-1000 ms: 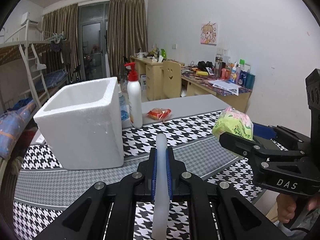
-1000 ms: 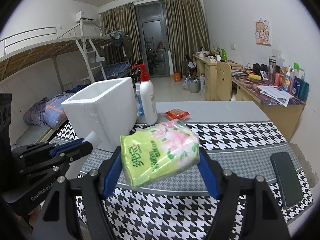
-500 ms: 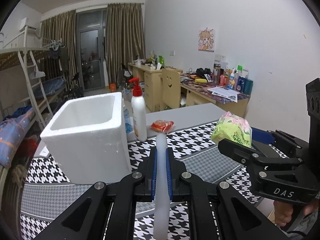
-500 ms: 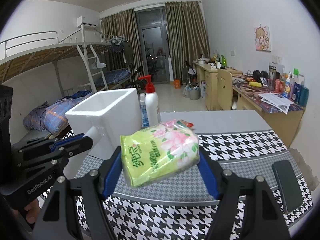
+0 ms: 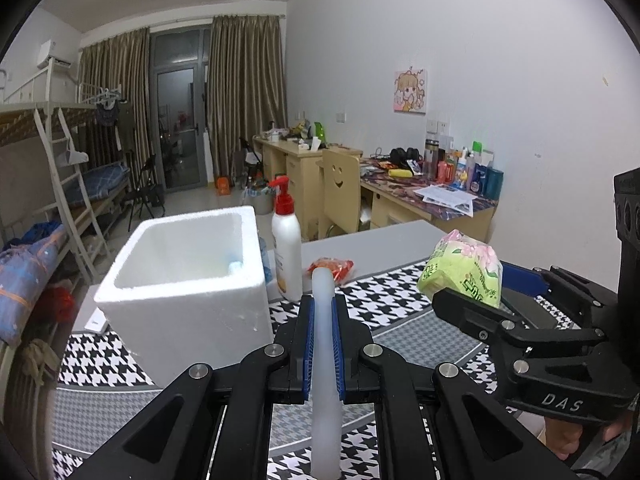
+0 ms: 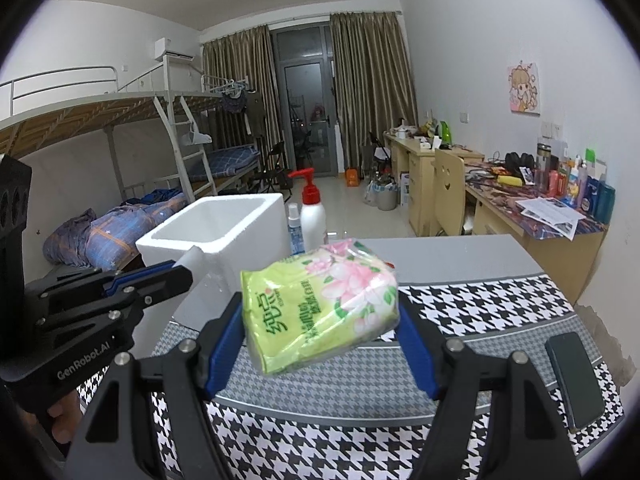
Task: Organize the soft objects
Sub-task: 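Carry the green tissue pack up over the white foam box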
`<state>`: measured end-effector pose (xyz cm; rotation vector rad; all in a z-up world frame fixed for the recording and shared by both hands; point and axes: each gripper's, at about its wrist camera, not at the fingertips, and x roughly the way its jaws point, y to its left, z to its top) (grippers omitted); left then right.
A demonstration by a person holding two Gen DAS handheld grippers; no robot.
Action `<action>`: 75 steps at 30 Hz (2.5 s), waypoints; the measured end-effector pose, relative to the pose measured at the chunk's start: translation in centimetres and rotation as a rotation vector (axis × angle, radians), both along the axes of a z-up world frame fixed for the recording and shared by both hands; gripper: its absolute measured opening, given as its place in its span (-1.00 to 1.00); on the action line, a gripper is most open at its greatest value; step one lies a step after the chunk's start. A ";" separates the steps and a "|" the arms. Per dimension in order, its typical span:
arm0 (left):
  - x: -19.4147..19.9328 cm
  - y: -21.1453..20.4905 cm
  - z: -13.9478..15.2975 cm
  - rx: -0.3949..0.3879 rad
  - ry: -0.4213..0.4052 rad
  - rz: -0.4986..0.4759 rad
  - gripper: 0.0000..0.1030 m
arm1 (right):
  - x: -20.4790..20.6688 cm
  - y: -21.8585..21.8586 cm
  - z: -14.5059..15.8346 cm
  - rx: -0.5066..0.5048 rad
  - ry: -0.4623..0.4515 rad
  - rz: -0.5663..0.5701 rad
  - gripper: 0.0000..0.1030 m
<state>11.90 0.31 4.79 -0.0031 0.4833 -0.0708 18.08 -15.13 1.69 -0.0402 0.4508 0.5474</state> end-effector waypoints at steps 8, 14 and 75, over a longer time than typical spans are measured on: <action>0.2 1.1 1.0 0.005 -0.030 0.020 -0.82 | 0.0 1.1 1.0 -0.002 -0.027 0.005 0.46; 0.3 1.8 1.4 0.002 -0.043 0.035 -0.82 | 0.3 1.5 1.5 -0.002 -0.035 0.006 0.47; 7.0 10.2 3.4 0.015 -0.048 0.243 -0.82 | 5.6 10.2 4.9 -0.035 -0.054 0.100 0.47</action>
